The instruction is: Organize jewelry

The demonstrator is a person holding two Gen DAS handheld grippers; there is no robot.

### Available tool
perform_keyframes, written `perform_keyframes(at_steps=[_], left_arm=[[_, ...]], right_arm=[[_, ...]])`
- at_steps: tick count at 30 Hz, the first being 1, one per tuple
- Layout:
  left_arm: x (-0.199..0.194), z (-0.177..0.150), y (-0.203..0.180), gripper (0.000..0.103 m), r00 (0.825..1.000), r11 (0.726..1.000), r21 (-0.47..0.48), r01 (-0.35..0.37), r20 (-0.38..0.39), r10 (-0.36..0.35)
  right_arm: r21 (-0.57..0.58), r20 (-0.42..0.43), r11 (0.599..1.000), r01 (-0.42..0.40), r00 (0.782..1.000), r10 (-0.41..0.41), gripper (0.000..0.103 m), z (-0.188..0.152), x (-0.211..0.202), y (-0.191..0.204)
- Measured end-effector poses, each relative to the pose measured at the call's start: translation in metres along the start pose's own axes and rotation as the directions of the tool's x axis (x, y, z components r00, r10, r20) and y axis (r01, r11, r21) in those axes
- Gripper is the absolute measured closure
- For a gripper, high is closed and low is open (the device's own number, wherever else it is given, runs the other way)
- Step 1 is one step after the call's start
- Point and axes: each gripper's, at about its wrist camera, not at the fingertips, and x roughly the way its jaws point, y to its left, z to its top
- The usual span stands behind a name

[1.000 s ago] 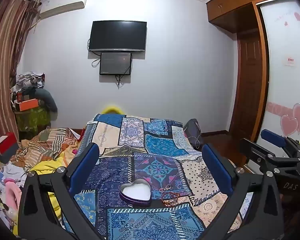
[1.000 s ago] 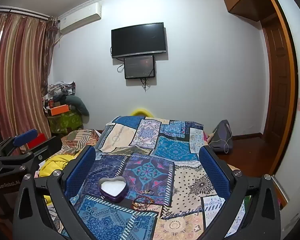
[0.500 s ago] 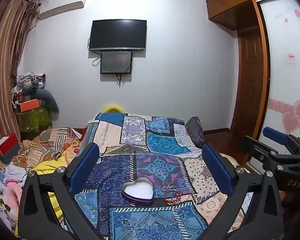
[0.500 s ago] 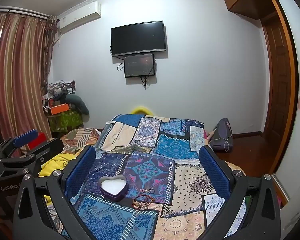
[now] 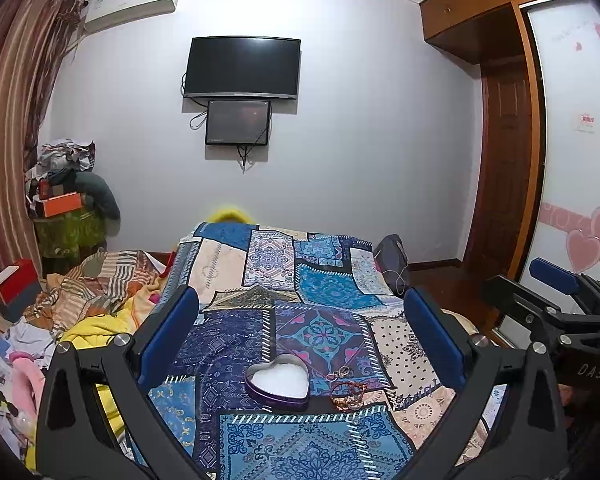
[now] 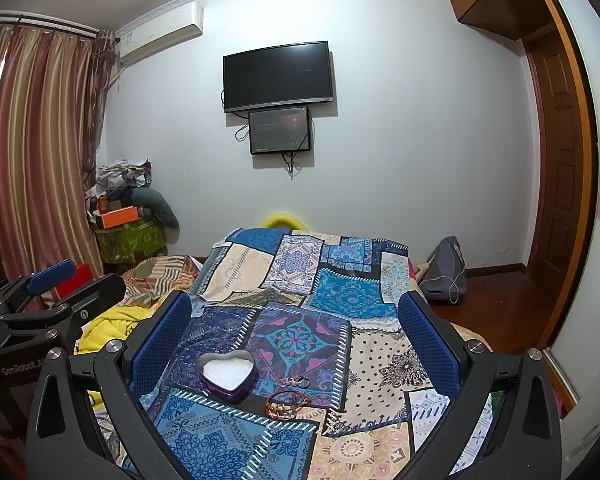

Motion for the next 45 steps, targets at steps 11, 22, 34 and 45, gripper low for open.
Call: perform_keyframes(at_steps=[11, 22, 34, 45], left_arm=[[0.0068, 0.0012, -0.001, 0.0, 1.0, 1.0, -0.002, -0.005, -0.002, 0.005], [0.0081, 0.0009, -0.005, 0.0, 1.0, 1.0, -0.002, -0.007, -0.001, 0.007], [0.007, 0.001, -0.0009, 0.0, 1.0, 1.0, -0.003, -0.005, 0.0, 0.005], [0.0071, 0.0011, -0.001, 0.0, 1.0, 1.0, -0.003, -0.006, 0.0, 0.006]], right_arm=[[-0.001, 0.0, 1.0, 0.0, 1.0, 0.0, 0.001, -0.0002, 0.0005, -0.0001], [0.0, -0.001, 1.0, 0.0, 1.0, 0.0, 0.0, -0.0011, 0.0012, 0.0005], [0.0, -0.001, 1.0, -0.001, 1.0, 0.001, 0.0, -0.0012, 0.0012, 0.0003], [-0.001, -0.004, 1.0, -0.001, 1.0, 0.001, 0.0, -0.0047, 0.0028, 0.0042]])
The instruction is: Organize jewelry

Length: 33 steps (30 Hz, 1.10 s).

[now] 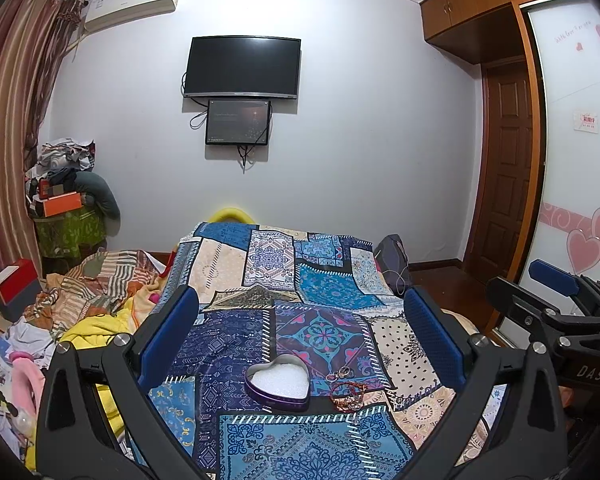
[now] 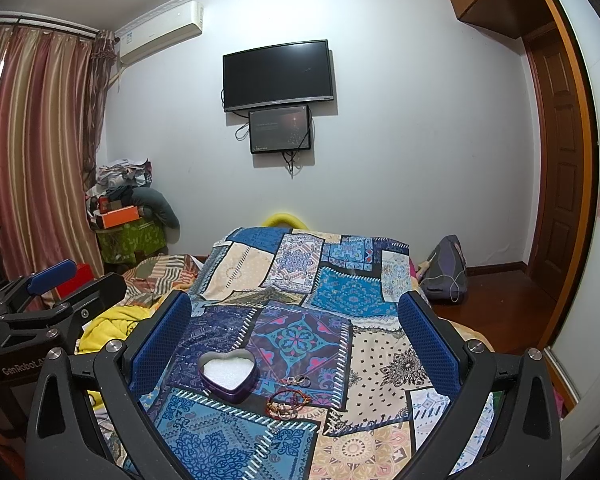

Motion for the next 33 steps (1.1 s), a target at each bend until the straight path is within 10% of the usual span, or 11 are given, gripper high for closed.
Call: perform_keyframes(at_steps=[22, 28, 33], left_arm=[[0.069, -0.028, 0.027, 0.0, 0.984, 0.998, -0.006, -0.06, -0.168, 0.058], [0.109, -0.059, 0.037, 0.008, 0.948, 0.999, -0.005, -0.041, -0.317, 0.037], [0.137, -0.083, 0.037, 0.022, 0.896, 1.0, -0.008, 0.006, -0.444, -0.009]], right_arm=[[0.027, -0.162, 0.999, 0.046, 0.986, -0.041, 0.001, -0.031, 0.054, -0.027], [0.054, -0.278, 0.997, 0.047, 0.96, -0.03, 0.001, -0.05, 0.082, -0.044], [0.079, -0.378, 0.997, 0.02, 0.926, 0.011, 0.021, -0.066, 0.107, -0.059]])
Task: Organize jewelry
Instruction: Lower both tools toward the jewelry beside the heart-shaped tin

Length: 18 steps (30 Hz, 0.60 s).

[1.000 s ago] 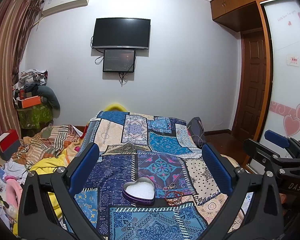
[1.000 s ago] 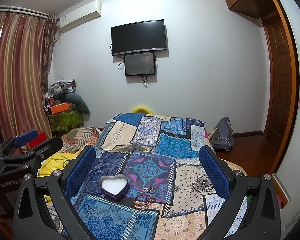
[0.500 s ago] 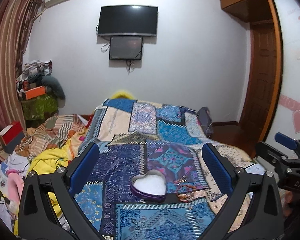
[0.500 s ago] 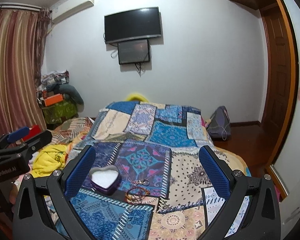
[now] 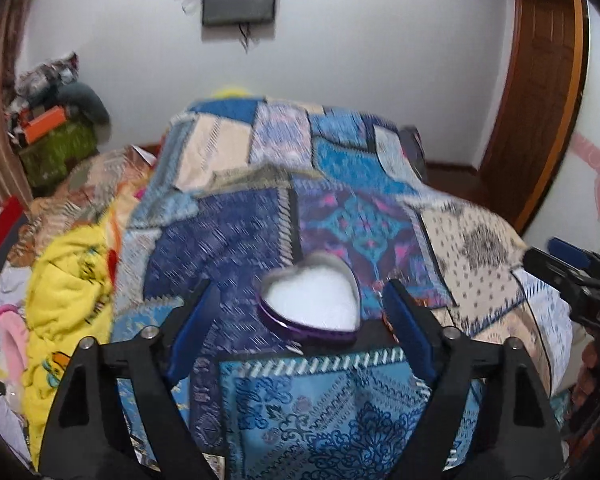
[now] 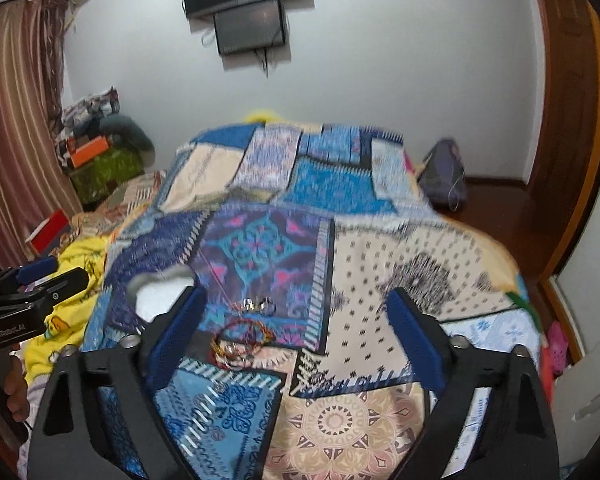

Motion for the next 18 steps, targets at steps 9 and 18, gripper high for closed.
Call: perform_keyframes(at_steps=[9, 18], left_arm=[[0.038, -0.018, -0.035, 0.036, 0.977, 0.984, 0.09, 0.151, -0.166, -0.134], [0.076, -0.033, -0.072, 0.053, 0.926, 0.951, 0.145, 0.274, -0.306, -0.221]], right_arm=[[0.0, -0.146, 0.997, -0.075, 0.987, 0.074, 0.044, -0.023, 0.03, -0.008], [-0.02, -0.19, 0.995, -0.102, 0.977, 0.096, 0.055, -0.028, 0.039, -0.012]])
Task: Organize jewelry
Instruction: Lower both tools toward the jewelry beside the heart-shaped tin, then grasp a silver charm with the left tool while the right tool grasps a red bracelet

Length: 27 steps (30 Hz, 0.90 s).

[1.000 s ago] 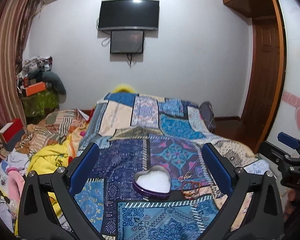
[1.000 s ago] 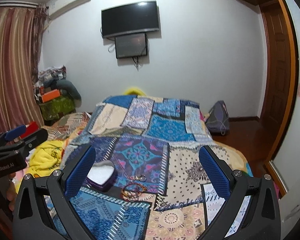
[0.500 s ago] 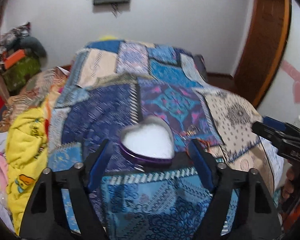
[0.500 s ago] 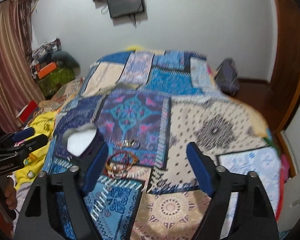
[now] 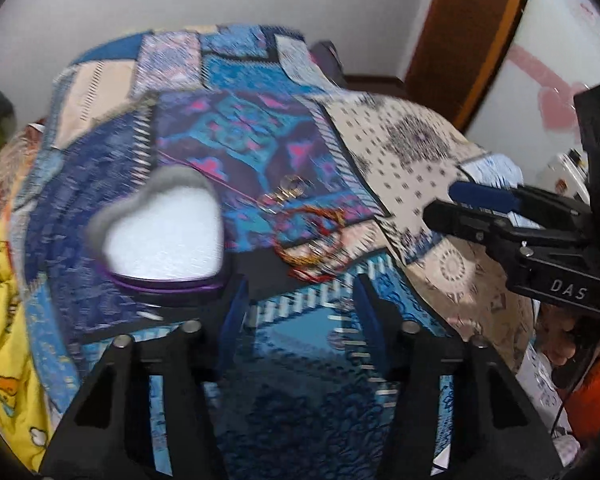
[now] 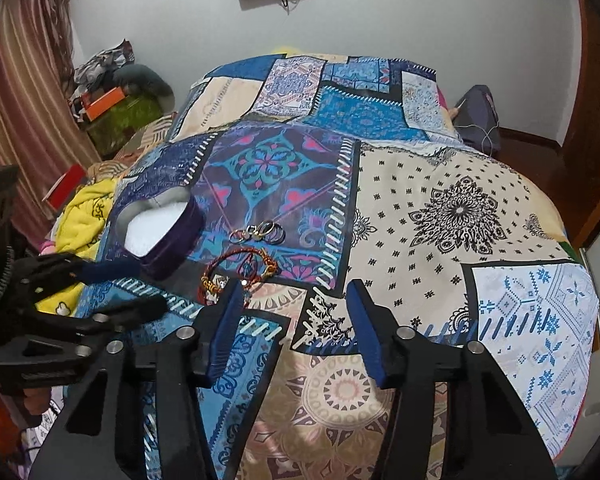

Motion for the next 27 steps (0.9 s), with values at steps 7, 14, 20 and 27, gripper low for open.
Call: perform_keyframes(at_steps=[7, 14, 20, 27], left_arm=[[0.031, -0.005, -0.012, 0.072, 0.993, 0.997, 0.022, 0.072, -0.096, -0.069], [0.038, -0.007, -0.015, 0.091, 0.995, 0.997, 0.033, 0.065, -0.077, -0.062], [0.035, -0.009, -0.012, 0.091, 0.997, 0.998, 0.029, 0.053, -0.051, -0.051], [0.018, -0.005, 0.007, 0.091, 1.0, 1.0, -0.022, 0.013, 0.005, -0.013]], right_arm=[[0.003, -0.006, 1.0, -0.013, 1.0, 0.013, 0.056, -0.004, 0.001, -0.005], [0.009, -0.04, 0.999, -0.039, 0.998, 0.04, 0.056, -0.007, 0.012, -0.006], [0.004, -0.063, 0.997, -0.077, 0.995, 0.077, 0.056, -0.009, 0.021, 0.0], [-0.008, -0.102, 0.994, -0.113, 0.989, 0.112, 0.059, -0.008, 0.04, 0.011]])
